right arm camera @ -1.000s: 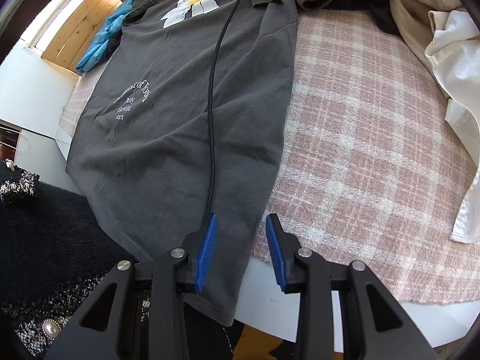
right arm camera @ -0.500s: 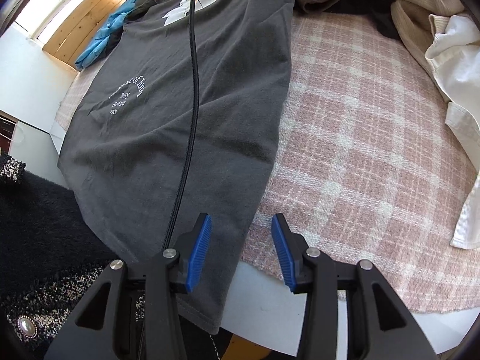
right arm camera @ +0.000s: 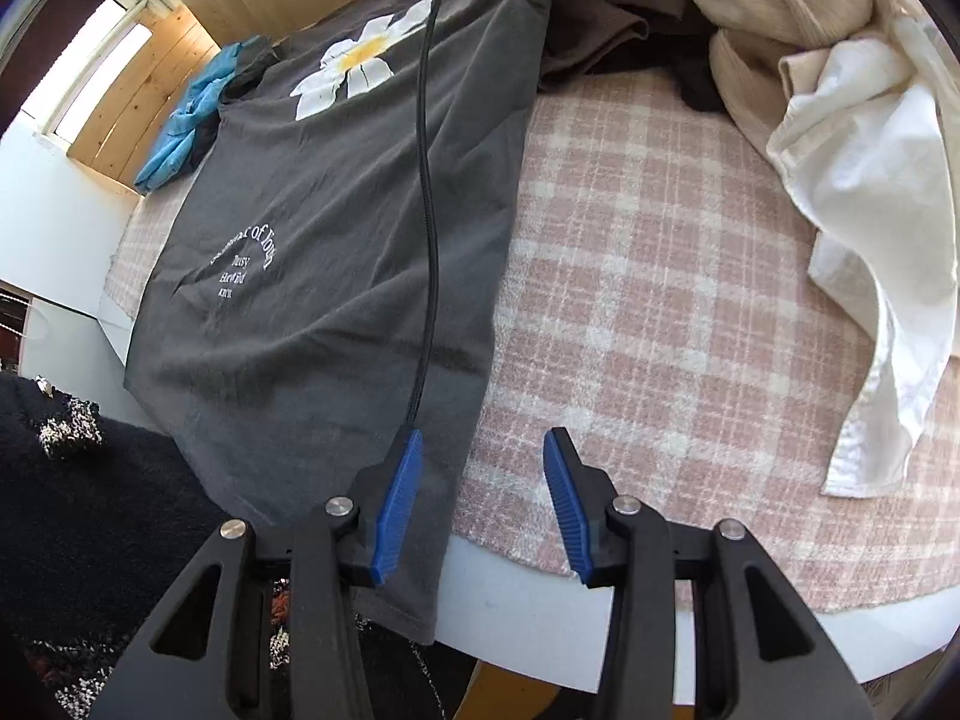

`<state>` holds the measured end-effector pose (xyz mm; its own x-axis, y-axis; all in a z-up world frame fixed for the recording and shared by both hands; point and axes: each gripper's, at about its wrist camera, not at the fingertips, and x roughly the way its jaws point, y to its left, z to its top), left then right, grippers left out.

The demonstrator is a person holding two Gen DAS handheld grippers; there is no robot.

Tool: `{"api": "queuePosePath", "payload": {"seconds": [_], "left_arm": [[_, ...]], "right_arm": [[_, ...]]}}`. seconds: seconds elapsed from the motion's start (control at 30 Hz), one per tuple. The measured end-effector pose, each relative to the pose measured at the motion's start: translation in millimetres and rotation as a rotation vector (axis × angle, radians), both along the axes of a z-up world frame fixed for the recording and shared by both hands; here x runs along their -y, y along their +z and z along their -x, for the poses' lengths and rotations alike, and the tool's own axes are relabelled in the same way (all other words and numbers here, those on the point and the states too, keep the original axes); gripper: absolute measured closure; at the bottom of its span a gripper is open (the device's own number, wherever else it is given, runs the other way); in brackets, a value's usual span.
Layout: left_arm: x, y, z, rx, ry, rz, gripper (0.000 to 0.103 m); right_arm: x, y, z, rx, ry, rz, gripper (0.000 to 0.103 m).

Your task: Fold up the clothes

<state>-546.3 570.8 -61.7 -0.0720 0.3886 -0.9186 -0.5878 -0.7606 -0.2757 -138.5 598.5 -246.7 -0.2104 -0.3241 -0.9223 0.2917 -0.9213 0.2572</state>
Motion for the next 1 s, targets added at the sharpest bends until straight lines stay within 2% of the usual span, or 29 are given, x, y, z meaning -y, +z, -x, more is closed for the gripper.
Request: {"api": "queuePosePath", "payload": {"seconds": [0.1,0.13,0.2,0.27,0.33,0.43,0.5,0.6,0.67,0.7,0.77,0.87,1.0], "left_arm": [[5.9,19.4,-10.6,-0.032,-0.031,0.025,0.066],[24.2,32.1,-11.5,-0.043,-0.013,0.008,0.065],[67.8,53.8,-14.9,-0.099,0.024,-0.012,0.065],[129.4,66.1,-20.4,-0.166,0.098,0.01,0.051],[192.0,75.9,-26.0,-0.228,0.173,0.034,0.048],[306.2,50.0,-38.5,-0.241,0.343,0.073,0.048],[379.9,16.9,-55.6,-0.202,0.455,0.079,0.049],[468.3,-43.2,-92.8,-0.107,0.549,0.05,0.049],[506.6,-78.5,-112.6,-0.075,0.583,0.093,0.05],[522.0,-94.0,-119.6,-0.061,0.592,0.115,0.051],[536.8,-111.9,-121.2,-0.051,0.588,0.123,0.051],[528.9,-124.2,-105.6,-0.06,0.518,0.106,0.049],[493.7,-141.9,-68.7,-0.1,0.375,0.174,0.048]], "right_arm": [[13.0,38.2,44.4,-0.109,0.03,-0.008,0.061],[16.3,51.7,62.2,-0.148,0.048,-0.005,0.061],[38.6,70.3,96.6,-0.205,0.079,-0.019,0.061],[56.6,82.3,132.4,-0.248,0.124,-0.022,0.061],[76.5,84.1,174.6,-0.25,0.157,-0.005,0.061],[98.9,59.7,247.2,-0.197,0.122,-0.014,0.061],[112.1,35.1,293.9,-0.151,0.081,-0.041,0.061],[118.8,-11.9,346.2,-0.064,0.001,-0.095,0.061],[114.8,-34.2,366.0,-0.014,-0.049,-0.126,0.064],[110.4,-40.7,372.3,0.009,-0.079,-0.131,0.069],[106.4,-33.0,374.0,0.019,-0.136,-0.094,0.069],[118.4,-1.0,362.6,-0.021,-0.144,-0.026,0.067],[149.3,34.1,338.9,-0.042,-0.112,0.055,0.063]]}}
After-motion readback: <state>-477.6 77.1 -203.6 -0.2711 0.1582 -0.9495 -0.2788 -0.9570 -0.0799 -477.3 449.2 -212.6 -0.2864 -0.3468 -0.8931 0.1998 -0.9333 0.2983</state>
